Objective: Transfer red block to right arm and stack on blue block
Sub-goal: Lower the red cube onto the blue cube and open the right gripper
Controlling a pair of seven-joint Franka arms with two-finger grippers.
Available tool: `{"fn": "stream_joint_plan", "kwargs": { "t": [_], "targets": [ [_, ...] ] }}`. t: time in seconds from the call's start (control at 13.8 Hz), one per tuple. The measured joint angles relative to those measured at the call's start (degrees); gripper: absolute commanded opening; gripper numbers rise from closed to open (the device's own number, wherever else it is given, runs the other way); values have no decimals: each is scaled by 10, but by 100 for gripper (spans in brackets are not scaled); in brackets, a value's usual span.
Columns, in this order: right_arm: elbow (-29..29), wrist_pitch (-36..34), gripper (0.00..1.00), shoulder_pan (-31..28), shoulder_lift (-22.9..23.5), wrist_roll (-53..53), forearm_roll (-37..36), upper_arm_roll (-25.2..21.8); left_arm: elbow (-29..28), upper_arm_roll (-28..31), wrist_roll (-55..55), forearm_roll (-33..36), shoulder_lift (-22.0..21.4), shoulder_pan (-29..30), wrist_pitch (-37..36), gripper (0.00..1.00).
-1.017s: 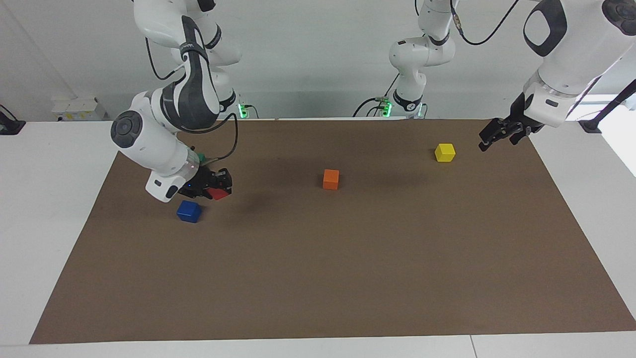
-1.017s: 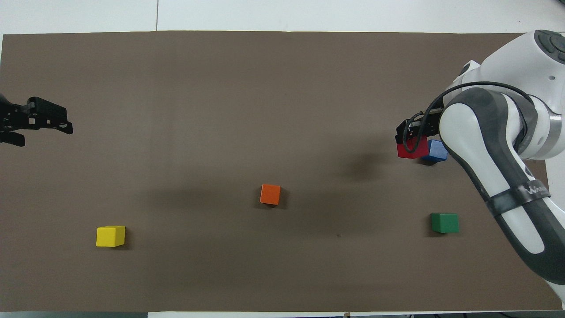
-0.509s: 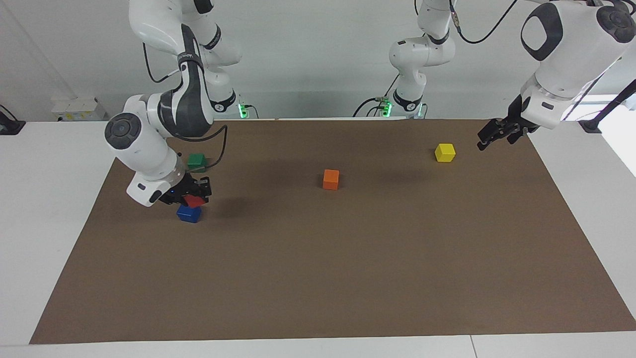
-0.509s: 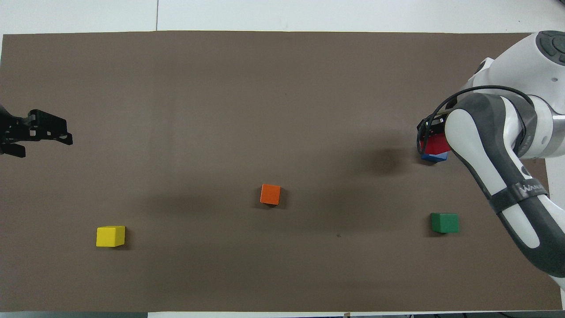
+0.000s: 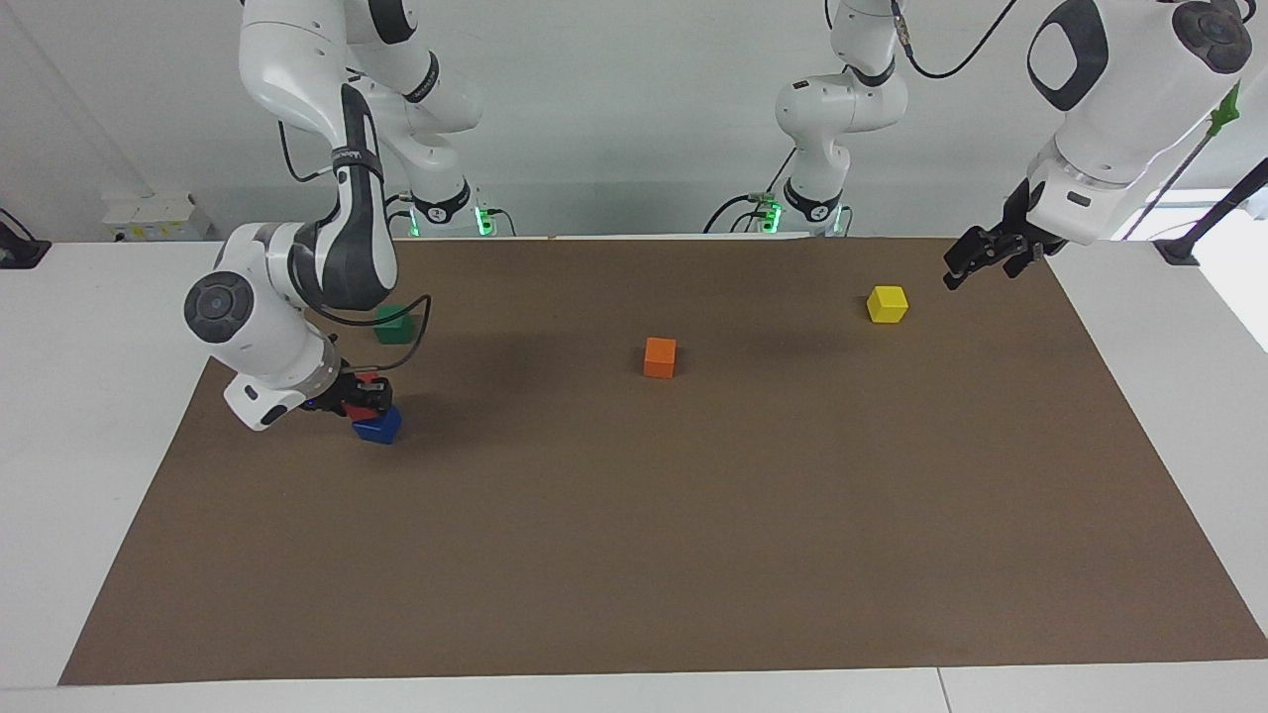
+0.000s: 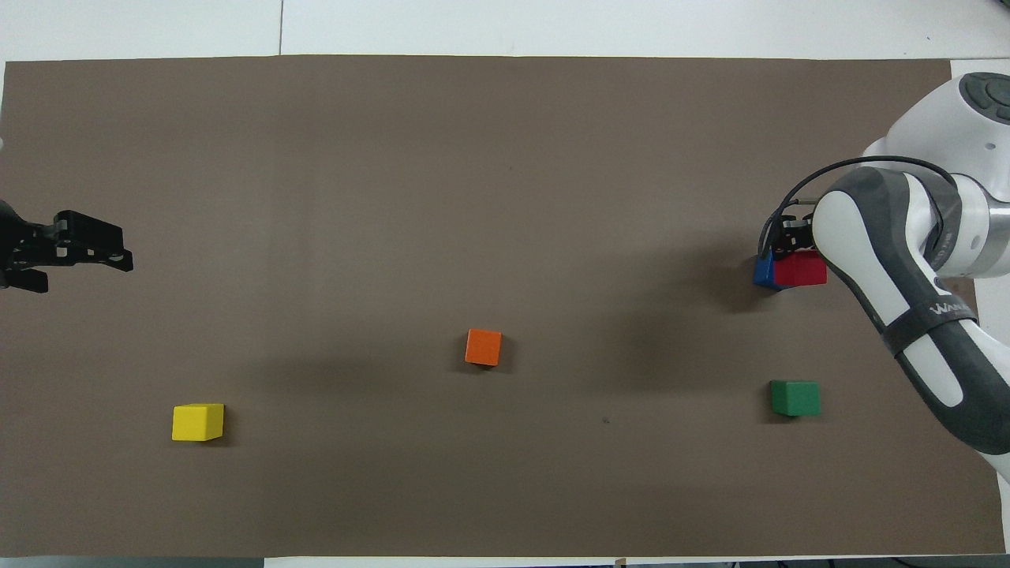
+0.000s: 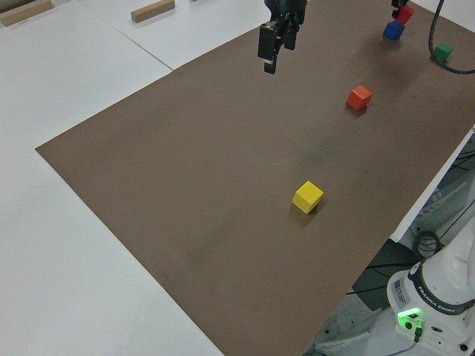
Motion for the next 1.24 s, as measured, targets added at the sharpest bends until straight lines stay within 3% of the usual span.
{"fn": "stream_joint_plan", "kwargs": {
  "t": [0.58,1.24],
  "targets": [
    [-1,43,0,-1,5,34,0,1,-1,0,0,0,-1,-1,2,100],
    [-4,44,0,-1,6,42,0,1,-1,4,0,0,-11,-3,2,100]
  ]
}}
